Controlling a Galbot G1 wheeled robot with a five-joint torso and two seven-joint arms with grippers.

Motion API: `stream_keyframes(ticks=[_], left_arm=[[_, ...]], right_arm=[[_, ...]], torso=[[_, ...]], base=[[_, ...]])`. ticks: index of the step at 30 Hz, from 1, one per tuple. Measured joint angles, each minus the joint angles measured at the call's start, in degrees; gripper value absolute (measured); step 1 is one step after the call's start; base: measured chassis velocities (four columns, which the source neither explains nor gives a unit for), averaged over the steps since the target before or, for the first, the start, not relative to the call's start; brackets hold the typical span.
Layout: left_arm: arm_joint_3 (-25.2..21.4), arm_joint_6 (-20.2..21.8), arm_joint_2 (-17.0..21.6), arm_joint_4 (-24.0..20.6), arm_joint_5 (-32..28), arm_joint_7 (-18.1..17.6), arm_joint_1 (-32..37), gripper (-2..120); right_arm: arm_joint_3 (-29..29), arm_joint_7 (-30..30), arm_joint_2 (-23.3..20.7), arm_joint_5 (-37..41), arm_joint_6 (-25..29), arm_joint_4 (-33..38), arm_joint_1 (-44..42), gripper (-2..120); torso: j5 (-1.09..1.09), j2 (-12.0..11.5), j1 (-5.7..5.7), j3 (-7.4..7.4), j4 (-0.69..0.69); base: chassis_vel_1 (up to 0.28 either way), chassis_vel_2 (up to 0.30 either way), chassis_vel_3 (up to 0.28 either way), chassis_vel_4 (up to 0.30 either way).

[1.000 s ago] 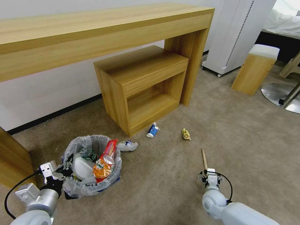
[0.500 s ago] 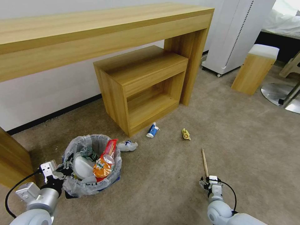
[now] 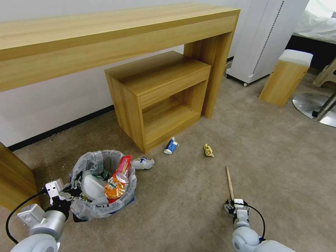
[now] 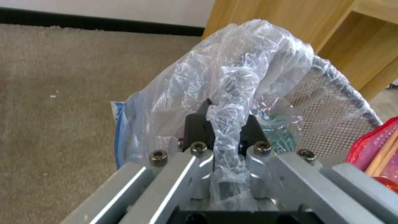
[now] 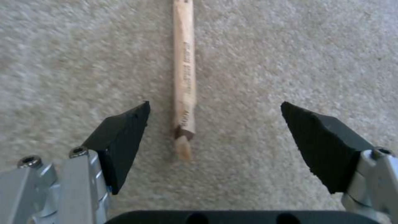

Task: Pick up the trash bin and place the garbage on the floor into it.

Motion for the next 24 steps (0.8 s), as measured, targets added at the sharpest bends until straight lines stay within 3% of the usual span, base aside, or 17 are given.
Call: stream_keyframes(ticks=[13,24], left_arm=[[0.15,-0.22,-0.28,-0.23,0.11,0.00,0.35,4],[-0.07,-0.52,-0.51,-0.72,0.20,0.04,0.68,4]], right_arm=[[-0.25,-0.96,1.43,-2.26,1.35,-3.34,0.26,70],[-1.20,-1.30,2.25,-4.58,2.50,-4.51,0.60,33]], torso=[[-0.01,0.00,0.00,-0.01,-0.01],[0.03,0.00,0.00,0.00,0.01]], base=[[0.000,0.000,0.000,0.000],[0.000,0.000,0.000,0.000]])
